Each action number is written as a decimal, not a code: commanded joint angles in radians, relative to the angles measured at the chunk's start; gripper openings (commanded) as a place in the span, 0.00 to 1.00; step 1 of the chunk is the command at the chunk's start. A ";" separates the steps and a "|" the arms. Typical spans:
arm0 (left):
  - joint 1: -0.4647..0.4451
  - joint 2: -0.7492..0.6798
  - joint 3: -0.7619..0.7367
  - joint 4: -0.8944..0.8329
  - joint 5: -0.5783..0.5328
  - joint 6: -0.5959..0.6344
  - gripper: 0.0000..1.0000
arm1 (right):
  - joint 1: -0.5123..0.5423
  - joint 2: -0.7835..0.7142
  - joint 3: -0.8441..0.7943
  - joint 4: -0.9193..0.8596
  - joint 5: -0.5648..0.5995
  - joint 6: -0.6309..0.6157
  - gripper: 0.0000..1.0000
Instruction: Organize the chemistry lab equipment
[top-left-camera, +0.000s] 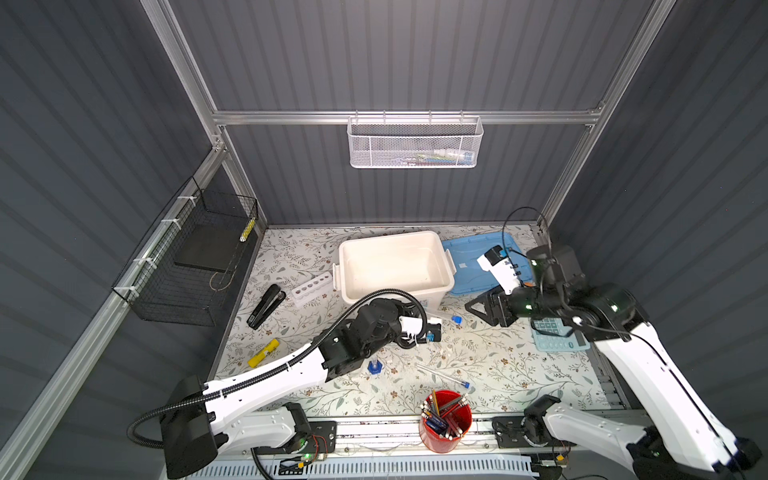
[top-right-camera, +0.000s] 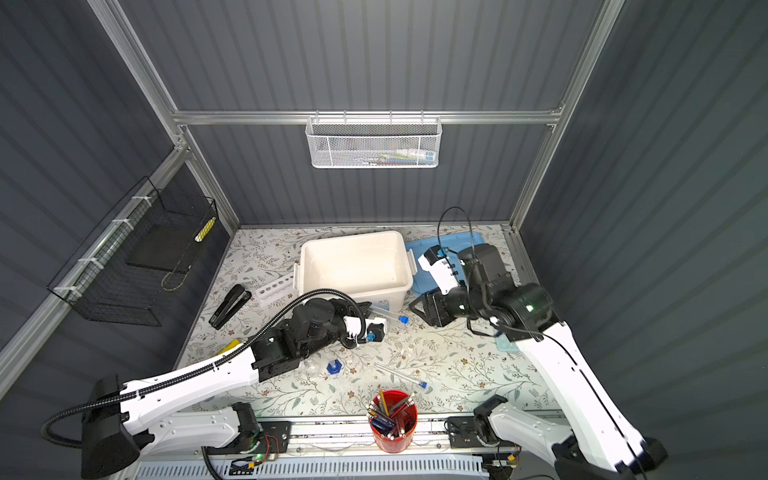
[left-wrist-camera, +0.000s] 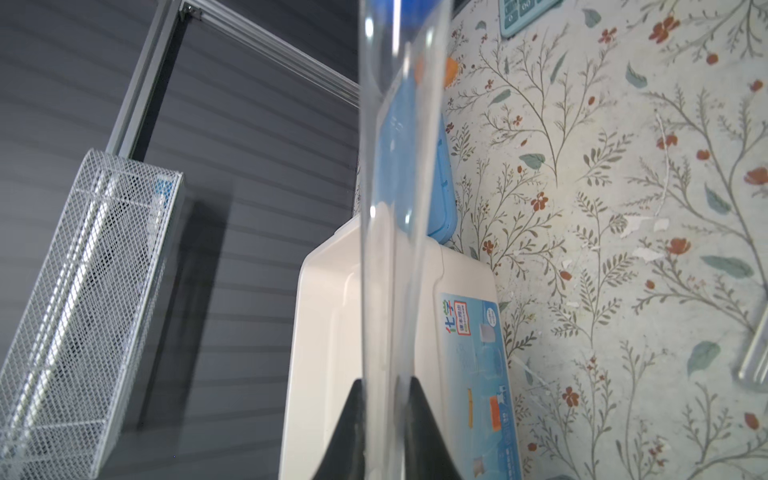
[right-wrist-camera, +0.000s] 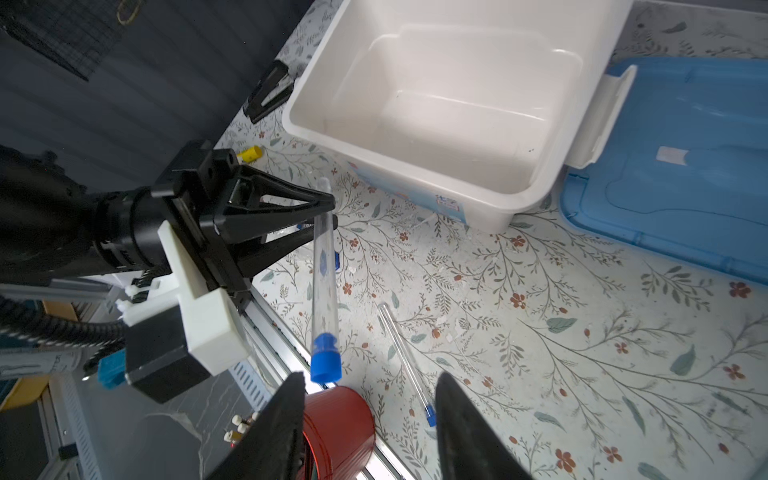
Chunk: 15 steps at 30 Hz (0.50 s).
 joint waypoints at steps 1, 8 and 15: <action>0.041 -0.043 0.031 0.068 0.080 -0.240 0.00 | -0.007 -0.112 -0.132 0.255 0.103 0.091 0.60; 0.135 -0.057 0.061 0.074 0.250 -0.505 0.00 | -0.010 -0.158 -0.245 0.421 0.075 0.118 0.59; 0.186 -0.037 0.133 0.014 0.454 -0.665 0.00 | -0.009 -0.143 -0.339 0.714 -0.080 0.126 0.47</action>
